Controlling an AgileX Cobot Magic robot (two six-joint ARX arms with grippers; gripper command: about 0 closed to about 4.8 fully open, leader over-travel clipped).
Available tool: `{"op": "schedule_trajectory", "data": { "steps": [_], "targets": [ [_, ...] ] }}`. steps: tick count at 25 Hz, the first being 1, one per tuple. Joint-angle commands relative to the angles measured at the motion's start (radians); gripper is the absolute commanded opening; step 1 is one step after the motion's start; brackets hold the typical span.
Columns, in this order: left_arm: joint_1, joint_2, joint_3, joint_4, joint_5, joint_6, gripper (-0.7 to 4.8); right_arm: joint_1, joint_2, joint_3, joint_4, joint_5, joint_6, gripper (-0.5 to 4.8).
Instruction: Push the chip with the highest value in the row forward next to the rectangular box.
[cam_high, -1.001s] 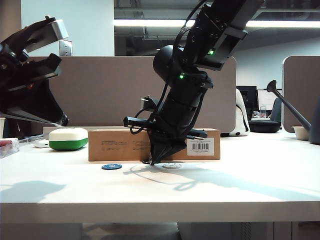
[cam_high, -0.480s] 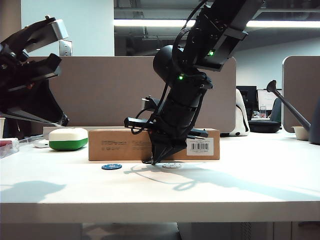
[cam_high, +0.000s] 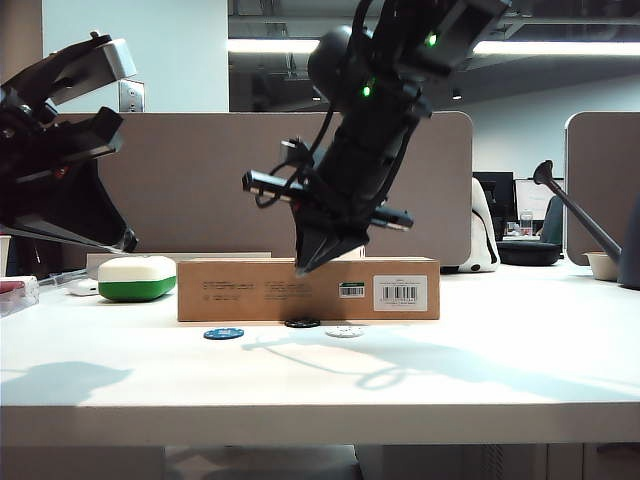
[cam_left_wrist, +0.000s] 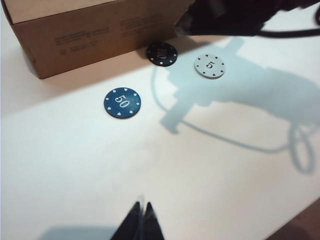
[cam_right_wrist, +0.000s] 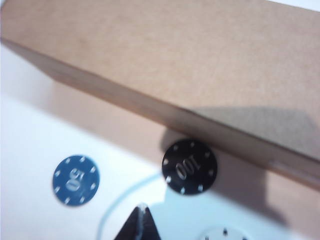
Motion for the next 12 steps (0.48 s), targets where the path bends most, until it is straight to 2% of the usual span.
{"op": "schedule_trajectory", "data": {
  "steps": [1,7,9,12],
  "targets": [
    [0.001,-0.002,0.001,0.013,-0.001,0.004,-0.05,0.008,-0.053,0.005,-0.035,0.002,0.005,-0.09],
    [0.001,-0.002,0.001,0.013,-0.001,0.004,-0.05,0.034,-0.217,-0.01,-0.165,0.021,-0.038,-0.09],
    [0.001,-0.002,0.001,0.013,0.0,0.004,-0.05,0.056,-0.308,-0.083,-0.159,0.028,-0.058,-0.09],
    [0.001,-0.002,0.001,0.013,-0.001,0.004,-0.05,0.085,-0.546,-0.299,-0.105,0.077,-0.029,-0.09]
  ]
}}
